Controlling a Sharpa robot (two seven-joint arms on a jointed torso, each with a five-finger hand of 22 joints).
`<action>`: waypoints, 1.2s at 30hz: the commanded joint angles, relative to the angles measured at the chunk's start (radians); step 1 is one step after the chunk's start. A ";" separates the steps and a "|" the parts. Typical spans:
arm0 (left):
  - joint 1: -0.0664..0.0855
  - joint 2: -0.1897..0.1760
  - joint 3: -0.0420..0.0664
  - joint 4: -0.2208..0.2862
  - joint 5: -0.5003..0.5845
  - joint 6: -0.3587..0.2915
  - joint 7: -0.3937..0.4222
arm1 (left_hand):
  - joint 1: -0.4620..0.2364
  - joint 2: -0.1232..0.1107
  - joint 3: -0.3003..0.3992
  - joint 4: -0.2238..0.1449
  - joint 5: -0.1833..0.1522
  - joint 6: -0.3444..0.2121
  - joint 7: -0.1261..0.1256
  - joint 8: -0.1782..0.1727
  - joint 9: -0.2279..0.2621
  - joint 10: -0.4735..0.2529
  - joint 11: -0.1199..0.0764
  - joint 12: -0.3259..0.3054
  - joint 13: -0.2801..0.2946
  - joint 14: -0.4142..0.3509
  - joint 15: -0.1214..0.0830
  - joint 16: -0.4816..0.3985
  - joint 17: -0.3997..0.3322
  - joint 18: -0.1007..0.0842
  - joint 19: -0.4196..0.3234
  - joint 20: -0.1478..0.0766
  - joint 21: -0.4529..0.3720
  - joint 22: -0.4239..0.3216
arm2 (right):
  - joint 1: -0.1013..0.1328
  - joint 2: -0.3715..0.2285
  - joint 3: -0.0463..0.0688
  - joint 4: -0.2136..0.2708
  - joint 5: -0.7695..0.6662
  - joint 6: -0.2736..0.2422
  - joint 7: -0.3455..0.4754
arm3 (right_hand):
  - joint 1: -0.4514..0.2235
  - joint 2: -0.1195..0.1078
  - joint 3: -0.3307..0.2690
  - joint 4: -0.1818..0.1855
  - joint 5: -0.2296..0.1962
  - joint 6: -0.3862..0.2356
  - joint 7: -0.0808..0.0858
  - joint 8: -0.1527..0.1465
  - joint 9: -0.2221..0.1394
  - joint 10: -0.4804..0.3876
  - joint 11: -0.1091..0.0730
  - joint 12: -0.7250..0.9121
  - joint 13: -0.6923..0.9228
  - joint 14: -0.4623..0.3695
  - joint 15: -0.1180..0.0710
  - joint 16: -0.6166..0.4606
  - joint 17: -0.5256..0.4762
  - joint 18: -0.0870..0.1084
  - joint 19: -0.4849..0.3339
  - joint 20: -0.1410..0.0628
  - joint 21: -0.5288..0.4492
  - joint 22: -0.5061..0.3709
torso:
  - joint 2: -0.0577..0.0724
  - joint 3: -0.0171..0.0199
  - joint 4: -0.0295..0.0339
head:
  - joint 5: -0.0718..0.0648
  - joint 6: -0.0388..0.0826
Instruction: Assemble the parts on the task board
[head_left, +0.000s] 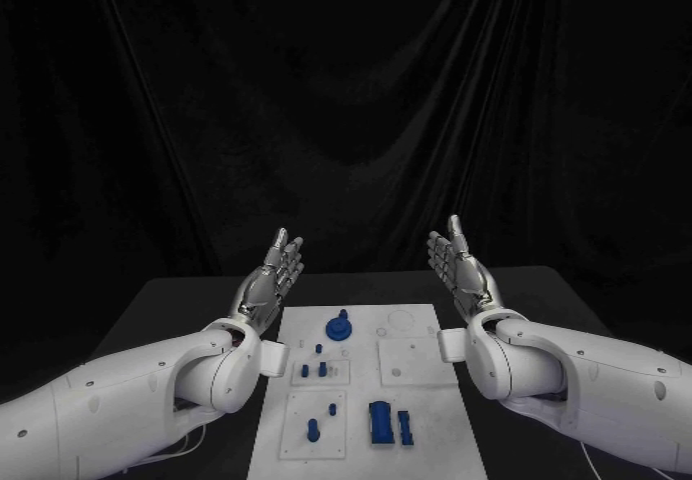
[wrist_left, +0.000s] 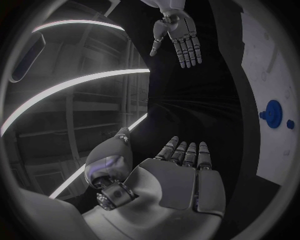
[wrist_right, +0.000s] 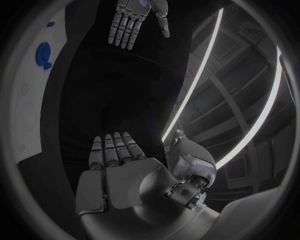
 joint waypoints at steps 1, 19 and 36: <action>-0.006 0.012 0.014 0.017 0.053 -0.229 -0.033 | -0.118 -0.012 0.024 -0.058 -0.102 -0.044 0.001 -0.005 -0.001 -0.007 0.000 -0.003 -0.001 0.003 -0.007 -0.004 -0.001 -0.029 -0.001 -0.017 -0.003 -0.001 | -0.002 0.000 0.002 -0.001 0.058 -0.048 0.022 | -0.083 -0.023 0.038 -0.042 -0.007 -0.070 -0.001 -0.007 -0.001 -0.050 -0.005 -0.033 -0.043 -0.047 -0.004 -0.082 -0.009 -0.015 -0.037 -0.015 -0.006 -0.050 | -0.003 -0.0008 -0.0012 | -0.002 0.005; -0.012 0.029 0.036 0.035 0.069 -0.326 -0.048 | -0.249 -0.012 0.024 -0.058 -0.102 -0.139 0.001 -0.005 -0.001 -0.007 0.000 -0.003 -0.001 0.003 -0.007 -0.004 -0.001 -0.029 -0.001 -0.017 -0.003 -0.001 | -0.002 0.000 0.002 -0.001 0.058 -0.048 0.022 | -0.259 -0.023 0.116 -0.042 -0.007 -0.217 -0.001 -0.007 -0.001 -0.158 -0.005 -0.104 -0.133 -0.152 -0.004 -0.082 -0.009 -0.015 -0.117 -0.015 -0.006 -0.155 | -0.003 -0.0008 -0.0012 | -0.002 0.005; -0.012 0.029 0.036 0.035 0.069 -0.326 -0.048 | -0.371 -0.012 0.024 -0.058 -0.102 -0.139 0.001 -0.005 -0.001 -0.007 0.000 -0.003 -0.001 0.003 -0.007 -0.004 -0.001 -0.029 -0.001 -0.017 -0.003 -0.001 | -0.002 0.000 0.002 -0.001 0.058 -0.048 0.022 | -0.259 -0.023 0.116 -0.042 -0.007 -0.217 -0.001 -0.007 -0.001 -0.158 -0.005 -0.104 -0.133 -0.152 -0.004 -0.082 -0.009 -0.015 -0.117 -0.015 -0.006 -0.155 | -0.003 -0.0008 -0.0012 | -0.002 0.005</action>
